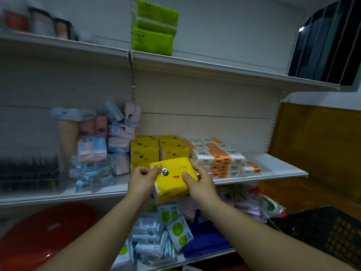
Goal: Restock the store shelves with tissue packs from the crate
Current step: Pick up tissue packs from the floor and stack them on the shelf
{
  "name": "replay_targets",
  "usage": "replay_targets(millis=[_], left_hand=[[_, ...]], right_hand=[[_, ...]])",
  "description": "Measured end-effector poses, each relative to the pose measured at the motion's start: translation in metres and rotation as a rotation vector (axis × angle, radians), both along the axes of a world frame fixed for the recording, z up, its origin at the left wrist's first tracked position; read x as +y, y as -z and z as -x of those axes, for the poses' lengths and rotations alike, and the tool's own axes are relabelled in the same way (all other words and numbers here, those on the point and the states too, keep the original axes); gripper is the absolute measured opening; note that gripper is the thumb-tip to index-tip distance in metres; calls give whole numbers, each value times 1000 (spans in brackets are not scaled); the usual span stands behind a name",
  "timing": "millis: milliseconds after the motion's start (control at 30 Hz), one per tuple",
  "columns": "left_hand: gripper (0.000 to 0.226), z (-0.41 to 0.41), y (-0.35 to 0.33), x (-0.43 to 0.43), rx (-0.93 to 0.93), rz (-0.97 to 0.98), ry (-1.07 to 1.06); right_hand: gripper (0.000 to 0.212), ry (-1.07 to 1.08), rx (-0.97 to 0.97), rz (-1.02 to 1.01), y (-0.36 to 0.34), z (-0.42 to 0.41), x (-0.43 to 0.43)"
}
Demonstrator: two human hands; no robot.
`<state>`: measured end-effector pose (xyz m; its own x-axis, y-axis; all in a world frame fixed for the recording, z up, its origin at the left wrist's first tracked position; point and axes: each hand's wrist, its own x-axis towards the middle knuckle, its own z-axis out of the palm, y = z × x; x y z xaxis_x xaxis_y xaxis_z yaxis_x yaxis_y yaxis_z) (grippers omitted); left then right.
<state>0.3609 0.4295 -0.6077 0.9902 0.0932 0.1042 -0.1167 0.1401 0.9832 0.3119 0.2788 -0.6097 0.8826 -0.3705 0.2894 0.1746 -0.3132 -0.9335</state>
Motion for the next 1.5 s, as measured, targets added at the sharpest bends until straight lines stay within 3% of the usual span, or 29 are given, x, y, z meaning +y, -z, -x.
replay_targets(millis=[67, 200, 367, 467, 633, 733, 900, 1033, 1233, 1500], left_hand=[[23, -8, -1, 12, -5, -50, 29], [34, -26, 4, 30, 2, -153, 108], [37, -53, 24, 39, 97, -225, -47], [40, -68, 44, 35, 108, -403, -62], [57, -75, 58, 31, 90, -575, 27], [65, -66, 72, 36, 60, -569, 91], [77, -40, 116, 52, 10, -617, 71], [63, -15, 153, 56, 113, -719, 71], [64, -1, 230, 48, 300, -842, 216], [64, 11, 331, -27, 490, -802, 496]], right_hand=[[27, 23, 21, -1, 0, -18, 14], [29, -32, 142, -6, 9, -56, 36], [47, -162, 260, 22, 28, -93, 44], [54, -165, 295, 40, 41, -112, 44], [49, -264, 272, 41, 54, -120, 36], [48, -289, 211, 44, 67, -110, 30], [55, -200, 273, 300, 116, -77, 17], [49, -355, 431, 450, 158, -57, 11], [58, -650, 807, 658, 231, -44, -19], [65, -472, 1023, 484, 340, -24, -70]])
